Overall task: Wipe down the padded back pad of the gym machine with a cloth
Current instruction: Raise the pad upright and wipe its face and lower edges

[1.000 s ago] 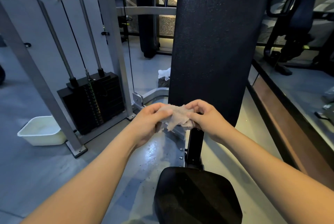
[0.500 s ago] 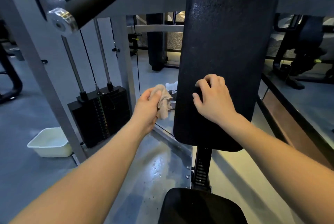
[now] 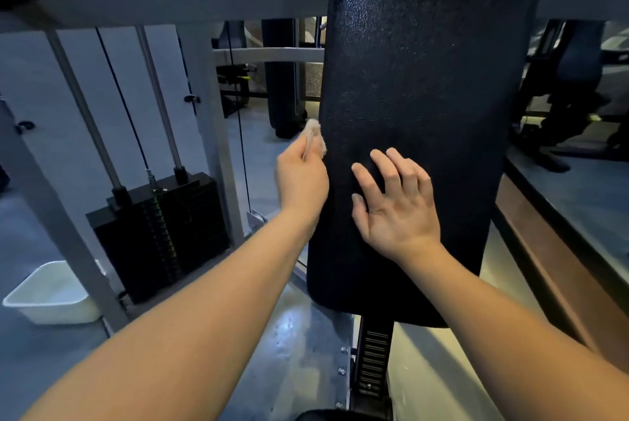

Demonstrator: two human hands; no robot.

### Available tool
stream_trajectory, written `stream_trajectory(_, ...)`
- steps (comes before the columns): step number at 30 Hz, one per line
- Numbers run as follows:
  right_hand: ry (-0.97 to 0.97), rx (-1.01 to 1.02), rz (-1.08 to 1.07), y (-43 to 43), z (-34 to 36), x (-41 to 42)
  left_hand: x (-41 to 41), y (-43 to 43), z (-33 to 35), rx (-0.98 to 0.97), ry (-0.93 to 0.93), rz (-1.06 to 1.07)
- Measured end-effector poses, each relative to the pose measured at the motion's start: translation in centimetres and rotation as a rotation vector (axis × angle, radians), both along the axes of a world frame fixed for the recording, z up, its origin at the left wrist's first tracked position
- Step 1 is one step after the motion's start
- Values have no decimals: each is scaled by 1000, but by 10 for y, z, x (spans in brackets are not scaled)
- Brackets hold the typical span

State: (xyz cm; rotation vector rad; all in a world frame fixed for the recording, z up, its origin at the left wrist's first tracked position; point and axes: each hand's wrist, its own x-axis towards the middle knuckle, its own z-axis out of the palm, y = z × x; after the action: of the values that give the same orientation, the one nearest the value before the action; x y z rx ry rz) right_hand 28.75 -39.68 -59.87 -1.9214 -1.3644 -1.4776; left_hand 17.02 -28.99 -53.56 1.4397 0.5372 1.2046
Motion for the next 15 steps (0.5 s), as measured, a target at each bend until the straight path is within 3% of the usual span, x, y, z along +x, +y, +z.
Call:
stream_trajectory(5,-24,26,15,0,-1,0,29,45,60,-41,-171,-92)
stream_trajectory(8,-28,37,4,0,0,1,19,48,53,58,-72,-149)
stream_trajectory(12,-38,33,-8,-1,1,-2,-9,42,-8,30,111,-198)
stream_trajectory(15,-27,26,-12,-1,0,-2,-3,46,-2,-6,137,-197)
